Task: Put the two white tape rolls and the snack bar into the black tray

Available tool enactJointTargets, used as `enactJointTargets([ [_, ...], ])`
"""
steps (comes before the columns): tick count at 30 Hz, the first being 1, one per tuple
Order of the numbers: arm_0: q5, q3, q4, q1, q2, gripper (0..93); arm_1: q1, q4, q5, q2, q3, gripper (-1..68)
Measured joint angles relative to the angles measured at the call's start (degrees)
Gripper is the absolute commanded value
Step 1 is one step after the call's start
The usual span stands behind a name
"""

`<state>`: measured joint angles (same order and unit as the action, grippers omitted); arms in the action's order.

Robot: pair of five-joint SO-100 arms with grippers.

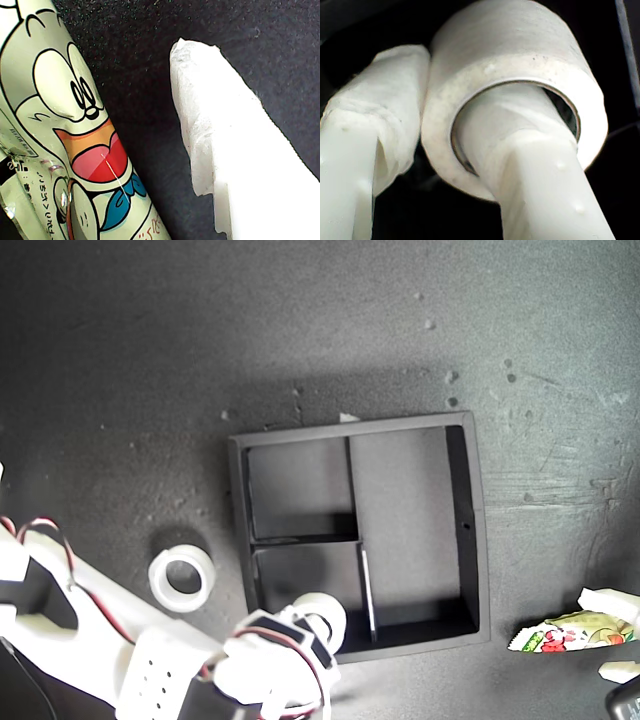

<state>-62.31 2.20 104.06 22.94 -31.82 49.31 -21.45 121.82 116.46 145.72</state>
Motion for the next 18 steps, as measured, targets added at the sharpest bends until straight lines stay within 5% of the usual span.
enactJointTargets([
  [12, -0.2, -0.7, 0.0, -0.1, -0.6, 14.1, 0.0, 4.0, 0.1, 0.0, 3.5, 27.8],
  [18, 2.5, -17.1, 0.0, -3.1, -17.0, 11.6, -1.6, 5.7, -0.4, 0.1, 6.7, 4.9],
])
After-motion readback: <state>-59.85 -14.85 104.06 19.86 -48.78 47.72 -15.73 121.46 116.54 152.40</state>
